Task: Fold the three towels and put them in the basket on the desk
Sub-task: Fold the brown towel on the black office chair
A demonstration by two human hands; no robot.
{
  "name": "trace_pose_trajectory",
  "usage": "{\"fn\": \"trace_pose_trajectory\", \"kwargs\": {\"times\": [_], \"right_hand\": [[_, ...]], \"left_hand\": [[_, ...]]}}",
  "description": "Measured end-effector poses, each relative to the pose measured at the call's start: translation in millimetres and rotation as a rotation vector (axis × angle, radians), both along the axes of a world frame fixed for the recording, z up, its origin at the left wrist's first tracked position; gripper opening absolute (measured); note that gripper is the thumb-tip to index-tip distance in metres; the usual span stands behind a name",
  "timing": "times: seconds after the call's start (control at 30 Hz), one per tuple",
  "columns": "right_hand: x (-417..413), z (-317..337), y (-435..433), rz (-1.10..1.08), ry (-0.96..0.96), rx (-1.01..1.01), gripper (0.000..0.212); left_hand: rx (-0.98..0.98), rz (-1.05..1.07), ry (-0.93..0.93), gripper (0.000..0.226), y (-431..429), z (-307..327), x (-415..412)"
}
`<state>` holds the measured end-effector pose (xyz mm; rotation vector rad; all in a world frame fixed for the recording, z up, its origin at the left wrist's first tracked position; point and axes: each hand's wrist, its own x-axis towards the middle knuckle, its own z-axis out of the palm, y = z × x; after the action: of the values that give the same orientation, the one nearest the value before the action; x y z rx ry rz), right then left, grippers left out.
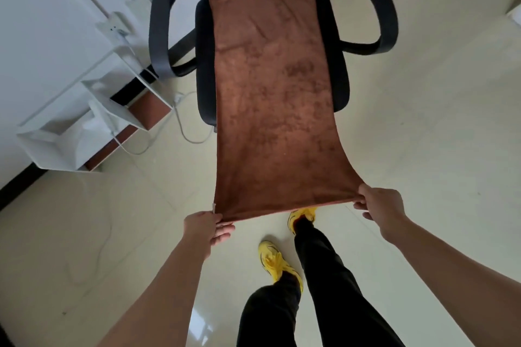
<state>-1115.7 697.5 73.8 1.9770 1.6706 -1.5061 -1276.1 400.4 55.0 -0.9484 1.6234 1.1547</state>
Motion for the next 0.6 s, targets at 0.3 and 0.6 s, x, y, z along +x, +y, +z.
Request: {"fn": "trace_pose_trajectory", "kwargs": {"times": [0.3,0.6], "right_hand": [[69.7,3.2,-30.6,-0.018,-0.046,-0.005,0.024],[38.8,16.9,-5.4,-0.096,0.111,0.034,0.015]], "left_hand": [[-0.031,-0.012,-0.057,0.03,-26.0,3.1,58.8],[0.009,0.064,0.19,0.009,-4.1,26.2,31.9]]}}
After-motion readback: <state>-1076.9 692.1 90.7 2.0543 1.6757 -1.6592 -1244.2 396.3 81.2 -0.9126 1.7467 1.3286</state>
